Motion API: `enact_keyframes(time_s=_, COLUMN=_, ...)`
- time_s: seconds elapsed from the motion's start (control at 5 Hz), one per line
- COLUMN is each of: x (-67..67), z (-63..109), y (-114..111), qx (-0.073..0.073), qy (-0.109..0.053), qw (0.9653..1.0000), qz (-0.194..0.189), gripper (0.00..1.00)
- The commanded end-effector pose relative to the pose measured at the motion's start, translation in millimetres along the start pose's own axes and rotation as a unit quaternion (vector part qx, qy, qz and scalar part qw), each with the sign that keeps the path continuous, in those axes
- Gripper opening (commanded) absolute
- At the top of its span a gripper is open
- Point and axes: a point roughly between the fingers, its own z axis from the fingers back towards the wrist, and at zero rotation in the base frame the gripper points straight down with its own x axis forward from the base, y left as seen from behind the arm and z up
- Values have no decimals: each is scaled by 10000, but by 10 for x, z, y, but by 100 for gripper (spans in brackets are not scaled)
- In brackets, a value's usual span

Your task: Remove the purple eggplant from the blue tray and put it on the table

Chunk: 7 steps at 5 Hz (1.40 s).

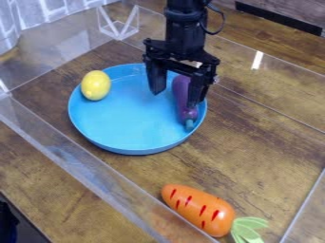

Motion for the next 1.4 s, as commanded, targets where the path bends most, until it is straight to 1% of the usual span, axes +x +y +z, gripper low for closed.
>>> enact_keyframes(time_s=0.0, x=155, z=125, y=-10, qx=-12, qy=-300, qw=9995, qz=16, gripper=100)
enact_keyframes(time_s=0.6, x=379, z=-100, y=-52, qx=20, qy=-329, qw=9994, qz=64, gripper=100)
enact_keyframes(time_s=0.8, x=410, z=-148, y=-114, qx=-5, qy=-334, qw=9994, qz=20, gripper=100)
enact_keyframes(time_s=1.2, x=418, z=-188, y=-262, qx=-94, qy=-338, qw=9993, qz=-123, gripper=100)
